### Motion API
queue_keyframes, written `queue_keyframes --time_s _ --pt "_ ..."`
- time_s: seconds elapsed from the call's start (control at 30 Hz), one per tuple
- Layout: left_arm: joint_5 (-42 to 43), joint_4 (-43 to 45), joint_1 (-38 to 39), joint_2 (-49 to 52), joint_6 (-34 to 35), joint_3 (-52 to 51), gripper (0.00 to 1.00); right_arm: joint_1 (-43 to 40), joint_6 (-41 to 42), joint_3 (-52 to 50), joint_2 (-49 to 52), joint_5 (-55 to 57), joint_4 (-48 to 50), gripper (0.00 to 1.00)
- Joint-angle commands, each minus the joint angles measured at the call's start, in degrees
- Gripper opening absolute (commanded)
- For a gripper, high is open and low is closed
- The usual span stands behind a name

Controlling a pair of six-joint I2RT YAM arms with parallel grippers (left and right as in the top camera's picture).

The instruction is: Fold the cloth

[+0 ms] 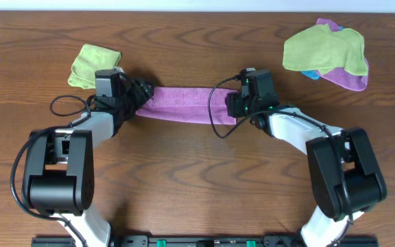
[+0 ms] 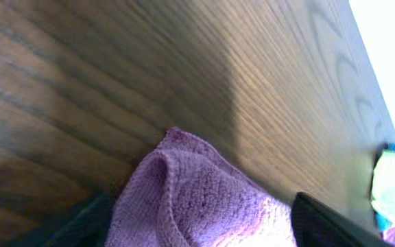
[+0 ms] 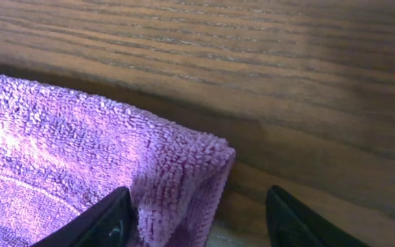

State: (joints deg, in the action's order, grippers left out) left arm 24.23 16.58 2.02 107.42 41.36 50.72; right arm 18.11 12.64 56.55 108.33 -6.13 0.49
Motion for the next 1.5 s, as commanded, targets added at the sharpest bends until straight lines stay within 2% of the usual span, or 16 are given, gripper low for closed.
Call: queue_keyframes --time_s 0.0,0.07,0.33,0.37,0.53,0.67,0.87,1.23,1.47 --pt "2.29 -0.02 -0.24 0.66 -2.8 2.01 0.92 -0.57 0.13 1.46 -1.88 0.57 -0.13 0.63" --pt "3.28 -0.17 -0.24 0.13 -4.2 2.95 0.98 -0.66 0.13 1.53 -3.32 0.59 -0.13 0.63" --pt "3.96 -3.5 -1.25 -6.01 -5.4 5.86 0.99 -2.36 4.44 1.53 -11.67 0.11 -8.68 0.68" --pt "3.96 -3.54 -1.25 -6.73 -5.38 5.86 0.95 -2.6 5.29 1.53 -12.68 -0.35 -9.9 0.68" --pt "4.15 -4.04 0.87 -7.04 -5.01 5.97 0.36 -4.09 11.02 1.51 -16.39 -5.55 -15.63 0.74" --pt "1.99 -4.35 4.09 -4.76 -5.49 6.03 0.21 -5.7 14.38 0.81 -16.17 -11.06 -16.76 0.8" --pt "0.61 -5.01 5.66 0.52 -7.82 6.14 0.07 -7.63 15.21 -0.52 -15.63 -14.64 -15.89 0.83" --pt "-3.52 -11.23 5.68 1.55 -12.7 6.14 0.06 -7.96 16.44 -0.72 -12.41 -16.9 -13.14 0.83" --pt "-6.84 -12.7 5.95 2.45 -13.14 6.14 0.06 -7.96 19.21 -0.74 -4.9 -21.31 -7.89 0.83"
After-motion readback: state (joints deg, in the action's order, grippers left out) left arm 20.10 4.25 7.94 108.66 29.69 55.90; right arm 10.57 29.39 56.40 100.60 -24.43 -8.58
